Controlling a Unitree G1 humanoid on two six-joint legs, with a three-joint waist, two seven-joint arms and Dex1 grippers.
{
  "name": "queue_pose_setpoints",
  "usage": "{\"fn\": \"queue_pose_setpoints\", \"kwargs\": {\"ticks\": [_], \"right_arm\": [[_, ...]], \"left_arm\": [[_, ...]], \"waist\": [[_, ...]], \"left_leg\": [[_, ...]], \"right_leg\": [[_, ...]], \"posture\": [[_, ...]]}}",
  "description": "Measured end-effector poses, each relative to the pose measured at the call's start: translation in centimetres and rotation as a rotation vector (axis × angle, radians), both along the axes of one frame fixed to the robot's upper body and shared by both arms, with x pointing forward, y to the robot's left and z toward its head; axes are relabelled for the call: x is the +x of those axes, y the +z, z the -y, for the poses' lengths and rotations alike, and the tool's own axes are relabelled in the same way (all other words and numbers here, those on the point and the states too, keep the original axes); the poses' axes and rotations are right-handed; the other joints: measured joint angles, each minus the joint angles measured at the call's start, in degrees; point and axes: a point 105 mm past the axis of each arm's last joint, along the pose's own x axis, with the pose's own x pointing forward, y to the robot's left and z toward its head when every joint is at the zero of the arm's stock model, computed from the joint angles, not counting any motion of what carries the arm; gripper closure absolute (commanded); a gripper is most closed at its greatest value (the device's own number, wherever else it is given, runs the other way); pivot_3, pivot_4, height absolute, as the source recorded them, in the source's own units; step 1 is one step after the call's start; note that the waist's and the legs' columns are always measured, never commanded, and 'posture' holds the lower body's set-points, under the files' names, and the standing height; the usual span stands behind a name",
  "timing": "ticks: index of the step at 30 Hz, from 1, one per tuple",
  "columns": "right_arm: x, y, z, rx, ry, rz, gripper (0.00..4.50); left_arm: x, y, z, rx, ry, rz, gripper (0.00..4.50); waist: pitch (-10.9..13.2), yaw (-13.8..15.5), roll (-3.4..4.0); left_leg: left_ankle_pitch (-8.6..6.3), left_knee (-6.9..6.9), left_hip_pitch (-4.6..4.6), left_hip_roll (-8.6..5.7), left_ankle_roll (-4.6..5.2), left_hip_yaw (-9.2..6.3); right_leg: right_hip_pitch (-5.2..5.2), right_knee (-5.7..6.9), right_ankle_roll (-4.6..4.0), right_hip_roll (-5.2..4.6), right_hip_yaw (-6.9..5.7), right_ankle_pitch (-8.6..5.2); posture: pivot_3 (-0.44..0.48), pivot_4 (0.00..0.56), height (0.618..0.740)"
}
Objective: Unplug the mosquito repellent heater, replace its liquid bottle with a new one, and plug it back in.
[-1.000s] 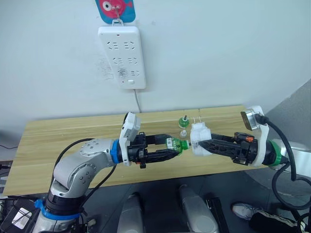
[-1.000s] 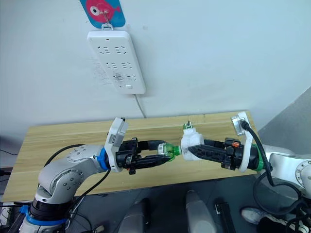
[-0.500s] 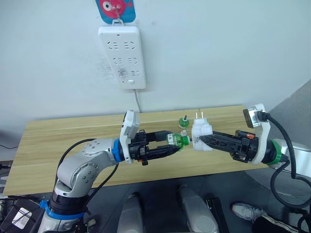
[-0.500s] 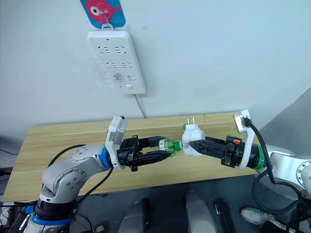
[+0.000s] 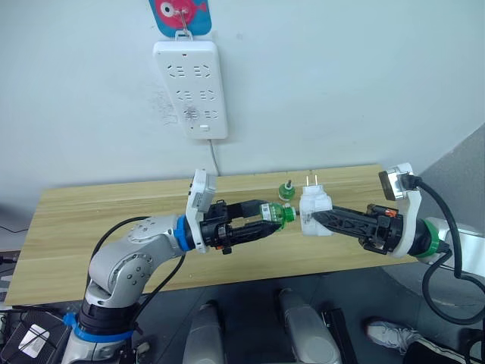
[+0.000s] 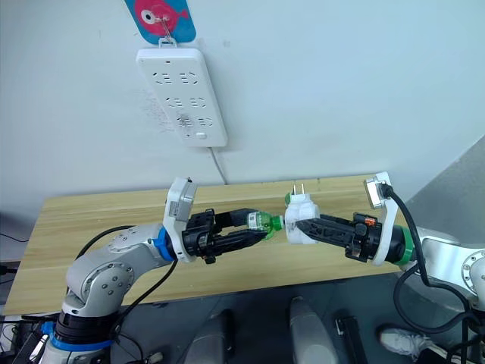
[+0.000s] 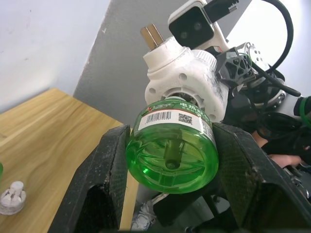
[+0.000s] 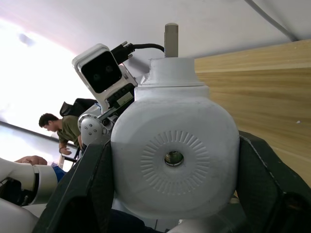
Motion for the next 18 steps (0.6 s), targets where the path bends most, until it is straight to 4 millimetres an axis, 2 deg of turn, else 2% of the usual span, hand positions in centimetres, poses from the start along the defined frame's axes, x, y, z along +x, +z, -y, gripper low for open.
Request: {"fn": "queue_pose_setpoints", "kwargs": {"ticks": [18], "right_arm": [[-0.16,-0.03,-0.17,0.012,0.013,-0.013,1.53]], "left_arm": [[-0.55,-0.05,0.05,0.002,-0.026,-0.069,2.16]], "waist": [[0.00,0.01,0.00]], "left_leg": [[0.00,0.00,0.00,0.00,0.00,0.00]], "right_leg": [[0.00,0.00,0.00,0.00,0.00,0.00]], "posture": [[-0.194,0.290,0.740]]}}
